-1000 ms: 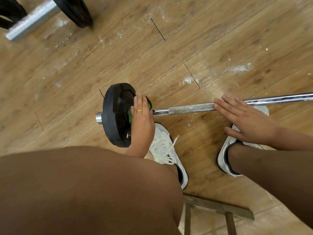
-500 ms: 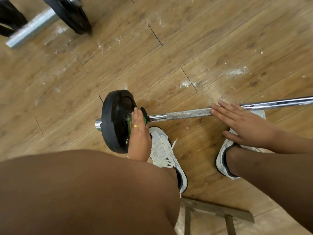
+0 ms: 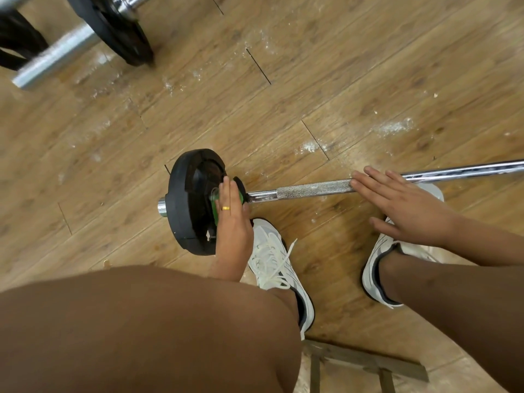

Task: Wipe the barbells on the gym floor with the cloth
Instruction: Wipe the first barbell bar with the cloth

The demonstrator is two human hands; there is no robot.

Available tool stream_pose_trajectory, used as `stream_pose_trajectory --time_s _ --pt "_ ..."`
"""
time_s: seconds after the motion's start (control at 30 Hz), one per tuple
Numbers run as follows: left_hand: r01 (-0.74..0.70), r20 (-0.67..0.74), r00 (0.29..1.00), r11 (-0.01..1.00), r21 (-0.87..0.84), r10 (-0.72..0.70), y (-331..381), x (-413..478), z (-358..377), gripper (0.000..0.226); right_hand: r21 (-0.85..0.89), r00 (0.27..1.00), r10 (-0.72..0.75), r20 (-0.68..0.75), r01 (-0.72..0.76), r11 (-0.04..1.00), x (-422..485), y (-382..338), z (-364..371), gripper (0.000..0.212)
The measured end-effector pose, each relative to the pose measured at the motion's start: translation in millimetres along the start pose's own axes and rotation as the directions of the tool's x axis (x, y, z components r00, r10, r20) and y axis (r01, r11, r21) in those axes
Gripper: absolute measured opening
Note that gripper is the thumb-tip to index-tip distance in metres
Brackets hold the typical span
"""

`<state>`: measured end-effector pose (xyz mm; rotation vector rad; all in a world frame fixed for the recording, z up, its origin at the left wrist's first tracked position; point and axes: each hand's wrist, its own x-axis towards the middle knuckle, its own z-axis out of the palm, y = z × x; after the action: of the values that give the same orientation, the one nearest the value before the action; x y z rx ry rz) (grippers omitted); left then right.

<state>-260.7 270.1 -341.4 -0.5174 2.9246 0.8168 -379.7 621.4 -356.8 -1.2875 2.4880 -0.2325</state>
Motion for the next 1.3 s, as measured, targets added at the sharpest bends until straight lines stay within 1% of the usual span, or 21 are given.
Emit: stream_pose_trajectory --time_s 0.07,0.17,0.23,0.3,0.37,0.43,0.53,0.6,0.67,0.73,0.8,0.9,0.93,1.0,1.07,1.1,1.2,1.3 --pt "-0.028 0.028 0.999 0.999 -0.019 0.029 -3.6 -4.7 -1.1 0.057 -0.001 1.000 0.002 -0.004 -0.002 1.000 0.6 2.5 1.6 0.079" --pt "-0.036 0.036 0.999 0.999 0.007 0.036 -3.9 20.8 -4.3 0.055 0.001 1.000 -0.005 -0.008 0.005 1.000 3.1 3.3 0.5 0.078" --pt "-0.028 0.017 0.999 0.999 0.014 0.028 -2.5 35.7 -4.4 0.053 -0.004 1.000 -0.007 0.019 0.008 1.000 8.3 7.7 -4.4 0.078" --pt "-0.031 -0.017 0.999 0.999 -0.011 0.031 0.1 29.3 -2.2 0.054 -0.004 0.998 0.008 0.064 -0.008 1.000 12.0 13.3 -9.7 0.079" --pt "-0.034 -0.019 0.999 0.998 -0.046 0.033 -0.9 12.4 -1.3 0.060 -0.002 0.996 0.017 0.087 -0.017 1.000 15.5 17.4 -11.5 0.080" --pt "-0.045 -0.010 0.999 0.997 -0.056 0.045 -4.6 13.7 -3.1 0.066 0.010 0.995 0.018 0.095 -0.019 1.000 19.6 19.5 -12.1 0.080" --pt "-0.046 -0.017 0.999 0.999 -0.010 0.046 -0.8 46.9 -3.7 0.056 0.033 0.996 0.012 0.086 -0.015 0.999 27.6 24.2 -15.5 0.080" --pt "-0.037 -0.052 0.998 0.999 0.007 0.037 3.2 56.2 -1.4 0.055 0.060 0.995 0.018 0.097 -0.024 0.998 33.1 29.2 -21.2 0.080" --pt "-0.041 -0.079 0.996 0.999 0.015 0.042 3.1 48.2 2.2 0.065 0.072 0.988 0.033 0.149 -0.044 0.996 37.7 35.2 -26.5 0.078" --pt "-0.061 -0.073 0.995 0.998 0.018 0.062 -0.6 40.3 2.4 0.074 0.072 0.982 0.049 0.181 -0.063 0.995 41.7 37.5 -29.7 0.079" --pt "-0.075 -0.065 0.995 0.997 0.020 0.076 -1.7 52.8 1.1 0.069 0.039 0.984 0.058 0.166 -0.066 0.997 44.1 36.7 -28.9 0.082" --pt "-0.084 -0.060 0.994 0.996 0.035 0.086 1.5 76.4 -1.6 0.056 -0.053 0.994 0.068 0.089 -0.064 0.997 49.1 33.5 -24.2 0.088" --pt "-0.087 -0.071 0.994 0.996 0.032 0.089 1.1 77.4 -1.9 0.056 -0.079 0.993 0.081 0.082 -0.075 0.994 51.5 32.3 -24.9 0.089" --pt "-0.081 -0.084 0.993 0.997 0.012 0.082 -1.1 70.5 -1.3 0.063 -0.119 0.990 0.117 0.082 -0.107 0.987 55.2 30.2 -27.3 0.092" --pt "-0.077 -0.081 0.994 0.997 0.000 0.077 -1.1 64.3 -1.5 0.070 -0.124 0.984 0.155 0.087 -0.143 0.982 58.4 28.9 -28.4 0.098" --pt "-0.081 -0.079 0.994 0.997 0.004 0.081 -0.8 68.1 -1.9 0.069 -0.123 0.983 0.161 0.090 -0.149 0.981 61.0 29.5 -29.4 0.099" --pt "-0.107 -0.065 0.992 0.994 0.034 0.109 3.9 98.0 -5.2 0.055 -0.110 0.981 0.160 0.112 -0.147 0.983 66.7 34.3 -31.5 0.096" --pt "-0.124 -0.072 0.989 0.989 0.075 0.129 8.5 127.2 -8.4 0.053 -0.084 0.975 0.170 0.143 -0.159 0.984 74.2 39.3 -37.0 0.096"
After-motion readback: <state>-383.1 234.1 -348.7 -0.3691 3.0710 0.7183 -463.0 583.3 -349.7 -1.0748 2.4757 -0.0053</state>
